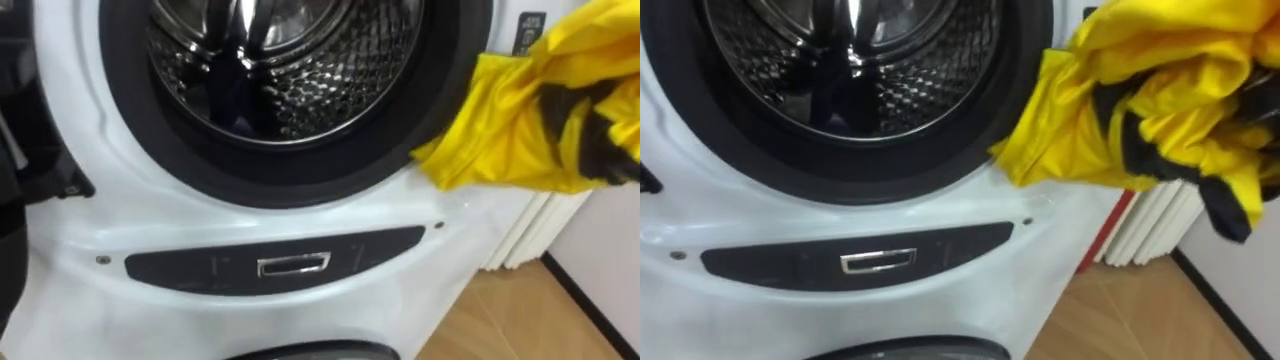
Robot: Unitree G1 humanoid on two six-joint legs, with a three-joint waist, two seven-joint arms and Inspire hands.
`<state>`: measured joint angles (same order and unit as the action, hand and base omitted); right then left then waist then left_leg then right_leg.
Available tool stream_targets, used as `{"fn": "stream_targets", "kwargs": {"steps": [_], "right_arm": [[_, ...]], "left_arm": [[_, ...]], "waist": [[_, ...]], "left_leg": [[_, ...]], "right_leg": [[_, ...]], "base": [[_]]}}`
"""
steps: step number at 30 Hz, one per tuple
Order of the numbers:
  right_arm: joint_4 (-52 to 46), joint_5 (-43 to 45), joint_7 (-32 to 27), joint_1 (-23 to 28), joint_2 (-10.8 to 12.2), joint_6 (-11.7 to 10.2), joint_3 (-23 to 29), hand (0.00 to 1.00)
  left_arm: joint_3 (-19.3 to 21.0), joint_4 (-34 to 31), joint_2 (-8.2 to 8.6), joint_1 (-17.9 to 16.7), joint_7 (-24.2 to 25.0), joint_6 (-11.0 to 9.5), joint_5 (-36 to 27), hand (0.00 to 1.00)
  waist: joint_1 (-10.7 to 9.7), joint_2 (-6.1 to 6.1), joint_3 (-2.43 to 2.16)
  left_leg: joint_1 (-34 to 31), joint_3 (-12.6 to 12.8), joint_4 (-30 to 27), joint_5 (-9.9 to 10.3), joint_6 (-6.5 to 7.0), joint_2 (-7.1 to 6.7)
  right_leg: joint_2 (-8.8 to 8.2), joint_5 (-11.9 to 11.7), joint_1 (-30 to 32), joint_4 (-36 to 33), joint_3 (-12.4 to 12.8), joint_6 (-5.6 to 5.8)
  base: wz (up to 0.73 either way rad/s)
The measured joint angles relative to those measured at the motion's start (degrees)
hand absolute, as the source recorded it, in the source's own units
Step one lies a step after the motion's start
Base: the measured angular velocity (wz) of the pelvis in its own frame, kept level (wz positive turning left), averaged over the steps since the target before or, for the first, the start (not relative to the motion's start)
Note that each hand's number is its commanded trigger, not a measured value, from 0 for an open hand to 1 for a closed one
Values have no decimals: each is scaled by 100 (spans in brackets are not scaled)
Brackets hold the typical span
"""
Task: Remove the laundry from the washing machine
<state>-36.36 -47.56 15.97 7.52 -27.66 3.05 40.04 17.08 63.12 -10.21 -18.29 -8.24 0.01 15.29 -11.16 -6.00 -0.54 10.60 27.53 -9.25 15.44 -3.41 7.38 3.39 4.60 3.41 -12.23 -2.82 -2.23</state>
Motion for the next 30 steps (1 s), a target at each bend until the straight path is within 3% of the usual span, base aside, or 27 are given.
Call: {"fn": "stream_targets", "kwargs": {"steps": [5,8,12,15,18,21,24,26,28,30], "right_arm": [[4,15,-141,19,0,5,8,100],[19,242,-177,54,1,9,8,100],[186,827,-215,105,2,20,-21,100],[251,1267,-234,459,74,78,-209,100],[517,1545,-183,877,136,207,-460,100],[1080,1896,-67,1072,343,318,-823,100],[1870,1965,-27,1206,551,525,-1118,100],[2444,1993,-27,1209,739,522,-1326,100],[2999,2132,-86,1226,887,529,-1665,100],[3461,2186,-108,1229,988,532,-1875,100]], "left_arm": [[1,33,-4,11,1,17,-4,0],[3,27,-18,128,47,143,-3,0],[-77,32,-57,343,51,175,-28,0],[-303,40,-70,477,48,260,-173,0],[-445,152,-174,701,54,320,-230,0],[-532,152,-236,798,50,451,-378,0],[-880,245,-249,862,74,473,-621,0],[-1130,344,-287,924,115,475,-695,0],[-1369,358,-302,1041,124,474,-758,0],[-1524,359,-311,1116,151,474,-893,0]], "waist": [[-70,12,-13],[-179,39,-13],[-238,74,-1],[-275,144,-11],[-327,153,-3],[-320,143,5],[-294,176,28],[-322,196,27],[-304,306,57],[-311,404,59]], "left_leg": [[18,258,-18,22,-31,22],[41,449,-40,41,-61,73],[177,891,-50,92,-148,114],[230,1260,-59,141,-226,164],[262,1375,-57,154,-247,174],[218,1614,-62,164,-269,166],[143,1639,-90,166,-265,144],[41,1593,-137,170,-258,129],[-115,1463,-167,198,-208,101],[-202,1448,-165,210,-190,83]], "right_leg": [[66,-29,130,-52,160,-44],[116,-51,180,-83,305,-71],[293,-85,278,-156,677,-120],[478,-169,363,-129,1041,-142],[589,-201,418,-140,1266,-163],[699,-275,587,-170,1524,-167],[762,-349,690,-136,1729,-146],[766,-371,790,-148,1820,-129],[770,-432,935,-129,1866,-99],[754,-451,1020,-133,1870,-78]], "base": [[-27],[-31],[-54],[-68],[-48],[-52],[-37],[-25],[-17],[-3]]}}
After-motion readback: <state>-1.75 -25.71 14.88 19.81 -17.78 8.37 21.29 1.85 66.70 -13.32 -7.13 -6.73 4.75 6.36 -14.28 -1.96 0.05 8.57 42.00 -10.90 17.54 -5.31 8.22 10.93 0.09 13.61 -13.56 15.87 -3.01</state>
